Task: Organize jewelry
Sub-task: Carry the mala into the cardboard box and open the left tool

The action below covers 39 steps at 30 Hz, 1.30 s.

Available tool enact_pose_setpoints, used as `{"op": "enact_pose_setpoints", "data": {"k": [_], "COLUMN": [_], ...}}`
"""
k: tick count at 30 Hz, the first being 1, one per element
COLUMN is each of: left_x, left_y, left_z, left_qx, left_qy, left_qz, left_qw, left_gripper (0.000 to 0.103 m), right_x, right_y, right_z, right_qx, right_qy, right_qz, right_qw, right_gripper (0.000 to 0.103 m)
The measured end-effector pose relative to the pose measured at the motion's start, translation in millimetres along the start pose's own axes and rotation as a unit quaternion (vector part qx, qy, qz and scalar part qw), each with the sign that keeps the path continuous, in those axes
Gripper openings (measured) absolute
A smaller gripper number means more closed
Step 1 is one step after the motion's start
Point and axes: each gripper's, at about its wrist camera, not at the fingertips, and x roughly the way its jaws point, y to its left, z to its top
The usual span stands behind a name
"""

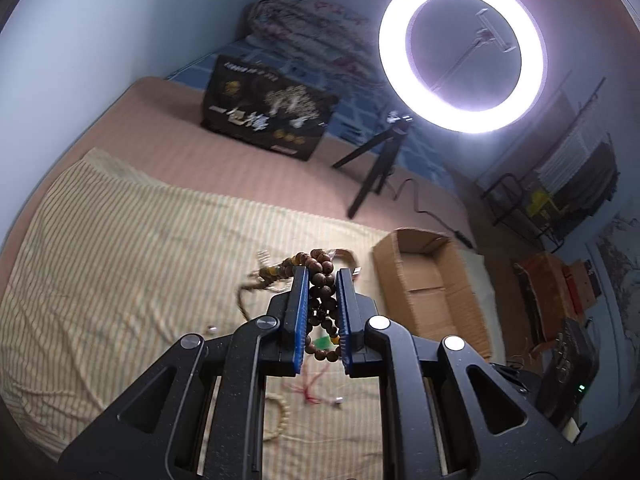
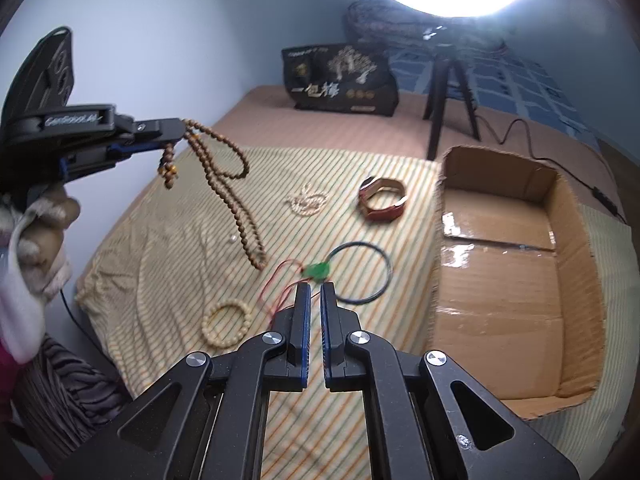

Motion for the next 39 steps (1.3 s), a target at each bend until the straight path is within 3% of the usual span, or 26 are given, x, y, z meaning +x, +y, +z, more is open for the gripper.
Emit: {"op": "enact_pose_setpoints", "data": {"k": [12,19,26,32,39], "left_x": [6,23,39,67,116], "left_y": [-72,-122,-157,-181,-183], "left_z": [14,18,29,29,15], "left_qx": [0.045,0.090,0.104,0.126,0.126], "left_qy": [-0.014,-0.012,-0.011,0.002,0.038], "left_qz": [-0.048,-0.060,-0.084,-0.080,-0.046], "left_qw": [0.9977,0.9940,0.9909,0.9889,0.9903], "left_gripper": [0.012,0.012,0.012,0.012,0.012], "right_x": [-32,-39,-42,-41,-26], "right_y": [-52,-83,-105,-119,-132], "right_z": [10,4,1,4,-1], "right_qx": [0.051,0.083,0.105,0.123,0.141], "right_qy": [-0.038,-0.039,-0.038,-0.043,-0.023], "right_qz": [-0.051,-0.081,-0.097,-0.107,-0.113], "right_qw": [0.997,0.992,0.989,0.986,0.983], "right_gripper": [0.003,0.003,0.003,0.003,0.003]}}
